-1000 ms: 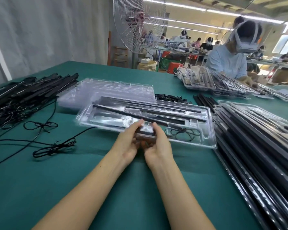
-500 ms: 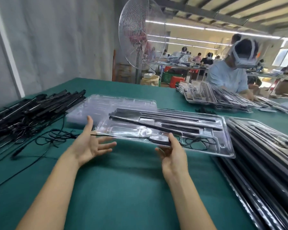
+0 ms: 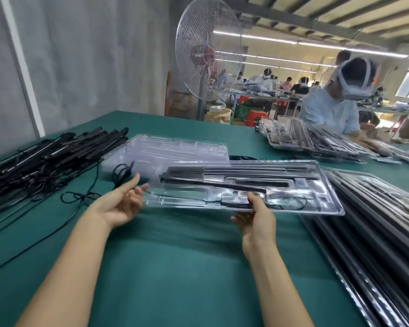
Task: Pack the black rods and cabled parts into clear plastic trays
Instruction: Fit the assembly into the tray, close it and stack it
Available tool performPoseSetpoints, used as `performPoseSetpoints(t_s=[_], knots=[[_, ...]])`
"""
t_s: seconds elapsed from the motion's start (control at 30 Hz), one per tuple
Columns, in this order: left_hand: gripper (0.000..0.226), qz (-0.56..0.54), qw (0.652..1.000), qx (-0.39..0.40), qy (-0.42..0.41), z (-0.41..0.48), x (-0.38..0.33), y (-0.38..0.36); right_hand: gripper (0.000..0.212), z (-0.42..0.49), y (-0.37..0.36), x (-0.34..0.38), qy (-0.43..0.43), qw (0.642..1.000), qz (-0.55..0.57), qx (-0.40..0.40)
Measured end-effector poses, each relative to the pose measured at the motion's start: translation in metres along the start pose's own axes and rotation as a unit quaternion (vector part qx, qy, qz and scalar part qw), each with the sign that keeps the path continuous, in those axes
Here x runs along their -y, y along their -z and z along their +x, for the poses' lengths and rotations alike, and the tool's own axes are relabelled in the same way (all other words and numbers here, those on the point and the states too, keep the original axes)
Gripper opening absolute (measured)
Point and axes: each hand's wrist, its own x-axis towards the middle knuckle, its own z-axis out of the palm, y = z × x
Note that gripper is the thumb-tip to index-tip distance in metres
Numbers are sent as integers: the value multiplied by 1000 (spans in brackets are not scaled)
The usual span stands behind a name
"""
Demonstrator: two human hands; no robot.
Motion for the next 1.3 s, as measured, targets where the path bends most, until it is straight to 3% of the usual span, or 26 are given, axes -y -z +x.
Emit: performPoseSetpoints(t_s=[0.03, 0.1, 0.17, 0.23, 0.3, 0.37, 0.43, 0.47, 0.5, 0.53, 0.57, 0.63, 0.67, 0.77, 0.8, 0.97, 1.07, 1.17, 1.23, 1.3], knots=[[71, -16, 1000, 9, 3, 1, 0, 0, 14, 2, 1, 0, -2, 1000, 1, -10], [48, 4, 1000, -6, 18, -1, 0, 1, 13, 5, 4, 2, -3, 1000, 6, -26], [35, 166, 981, -86, 43, -2, -1, 4, 14, 7, 6, 3, -11, 999, 16, -36], [52, 394, 904, -157, 55, -5, -2, 3, 14, 8, 6, 2, -25, 999, 31, -33], [59, 545, 815, -190, 47, -11, -6, -6, 14, 7, 5, 0, -40, 998, 40, -19], [53, 613, 747, -241, -94, -17, -10, -16, 14, 6, 4, 0, -43, 998, 34, -8], [42, 601, 652, -297, -354, -21, -14, -27, 13, 4, 3, 0, -41, 999, 19, -4], [34, 588, 600, -295, -455, -25, -15, -37, 13, 2, 3, 0, -39, 999, 12, -2], [26, 585, 570, -265, -512, -28, -15, -47, 14, 1, 2, 1, -35, 999, 9, 4], [24, 603, 561, -219, -523, -25, -16, -57, 17, 0, 2, 2, -31, 999, 7, 10], [39, 639, 564, -170, -495, -20, -18, -67, 19, 0, 2, 2, -26, 1000, 4, 15], [79, 729, 568, -86, -372, -6, -22, -86, 21, -1, 1, 3, -22, 1000, -2, 20], [88, 761, 569, -52, -306, 1, -22, -95, 21, -2, 1, 4, -23, 999, -5, 22], [82, 835, 534, 40, -128, 22, -17, -105, 18, -3, 2, 6, -35, 999, -8, 38], [75, 830, 548, 71, -83, 28, -16, -103, 17, -2, 3, 8, -38, 998, -11, 42], [55, 652, 731, 155, 126, 36, -26, -86, 37, 1, 4, 11, -63, 994, 46, 77], [53, 518, 829, 162, 137, 37, -24, -79, 56, -2, 4, 18, -82, 972, 141, 169], [40, 356, 905, 187, 137, 23, -7, -85, 54, -3, 6, 22, -94, 946, 195, 240], [32, 241, 941, 197, 136, 13, 6, -100, 48, -1, 6, 20, -103, 931, 225, 269], [24, 196, 956, 192, 103, 4, 20, -119, 43, 5, 6, 19, -110, 912, 282, 275]])
